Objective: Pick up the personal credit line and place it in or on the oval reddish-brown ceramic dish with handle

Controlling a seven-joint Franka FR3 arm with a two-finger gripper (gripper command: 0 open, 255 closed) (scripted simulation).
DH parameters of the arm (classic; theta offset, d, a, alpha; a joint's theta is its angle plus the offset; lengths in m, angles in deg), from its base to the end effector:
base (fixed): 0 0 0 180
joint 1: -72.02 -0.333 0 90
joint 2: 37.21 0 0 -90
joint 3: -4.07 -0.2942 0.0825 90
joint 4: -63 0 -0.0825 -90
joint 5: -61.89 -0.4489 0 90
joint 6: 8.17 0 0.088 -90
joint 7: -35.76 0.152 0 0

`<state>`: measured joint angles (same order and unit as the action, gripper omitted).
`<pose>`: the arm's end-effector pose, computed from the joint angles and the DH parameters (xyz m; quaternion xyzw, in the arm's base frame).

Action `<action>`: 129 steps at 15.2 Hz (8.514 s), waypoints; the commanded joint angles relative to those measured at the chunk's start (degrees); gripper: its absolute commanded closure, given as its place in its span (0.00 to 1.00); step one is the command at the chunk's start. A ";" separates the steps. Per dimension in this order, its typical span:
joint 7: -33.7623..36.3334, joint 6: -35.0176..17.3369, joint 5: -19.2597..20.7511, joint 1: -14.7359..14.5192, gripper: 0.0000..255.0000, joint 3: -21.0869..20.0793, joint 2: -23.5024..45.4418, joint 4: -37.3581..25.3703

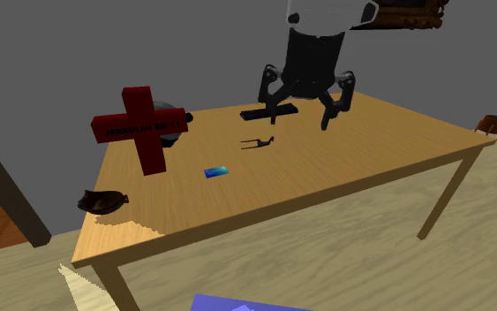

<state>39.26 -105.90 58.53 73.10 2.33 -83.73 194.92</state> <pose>0.4026 0.0145 0.5837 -0.9936 0.0290 -0.1066 0.0217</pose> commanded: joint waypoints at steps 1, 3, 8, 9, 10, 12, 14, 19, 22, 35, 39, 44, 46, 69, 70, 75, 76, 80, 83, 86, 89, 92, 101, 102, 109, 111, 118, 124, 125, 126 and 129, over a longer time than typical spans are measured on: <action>0.00 0.00 0.00 0.00 0.00 0.00 0.00 0.00; 5.19 -2.39 -1.05 0.57 0.00 -3.21 1.19 1.31; 18.23 -8.33 -3.07 2.26 0.00 -11.27 6.38 2.51; 20.86 -9.49 -3.31 2.69 0.00 -12.89 7.77 2.39; 23.52 -10.63 -3.46 3.16 0.00 -14.51 9.27 2.16; 28.90 -12.84 -3.49 4.23 0.00 -17.72 12.59 1.37; 34.40 -14.91 -3.07 5.48 0.00 -20.93 16.32 0.13; 49.08 -19.18 0.54 9.24 0.00 -28.80 27.32 -4.79; 58.79 -20.78 4.97 11.38 0.00 -33.04 35.19 -8.94; 95.76 -15.97 28.42 3.65 0.00 -32.31 72.97 -37.02; 96.34 -18.37 29.33 3.60 0.00 -31.63 74.12 -35.59; 96.91 -20.43 30.27 3.55 0.00 -31.05 75.29 -34.51; 96.91 -20.43 30.27 3.55 0.00 -31.05 75.29 -34.52; 95.09 -15.86 28.16 4.08 1.00 -32.17 72.64 -36.99; 94.87 -15.27 27.92 4.12 1.00 -32.29 72.35 -37.37; 93.83 -12.20 26.83 4.24 1.00 -32.81 71.06 -39.47; 93.63 -11.57 26.64 4.25 1.00 -32.90 70.84 -39.94; 92.87 -8.98 25.94 4.22 1.00 -33.22 70.05 -41.97; 92.33 -6.97 25.51 4.13 1.00 -33.42 69.60 -43.67; 94.33 -6.40 24.95 2.95 1.00 -34.30 68.34 -42.72; 97.64 -6.28 24.42 1.01 1.00 -35.54 67.05 -41.04; 101.07 -5.89 24.09 -1.18 1.00 -36.75 66.28 -40.07; 112.02 -3.24 24.56 -9.48 1.00 -39.94 67.17 -41.25; 113.28 -2.81 24.76 -10.59 1.00 -40.21 67.56 -41.76; 122.07 1.05 26.96 -19.50 1.00 -41.57 72.02 -47.66; 124.48 2.44 27.82 -22.47 1.00 -41.71 73.80 -50.15; 125.63 -1.58 28.53 -22.24 1.00 -41.34 74.61 -46.53; 126.67 -5.46 29.51 -22.03 1.00 -40.81 75.70 -43.33; 126.86 -6.08 29.70 -22.02 1.00 -40.70 75.93 -42.86; 127.04 -6.70 29.91 -22.02 1.00 -40.59 76.16 -42.40; 127.35 -7.70 30.25 -22.04 1.00 -40.39 76.57 -41.68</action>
<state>166.54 -113.43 88.74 51.06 -38.07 -7.18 153.11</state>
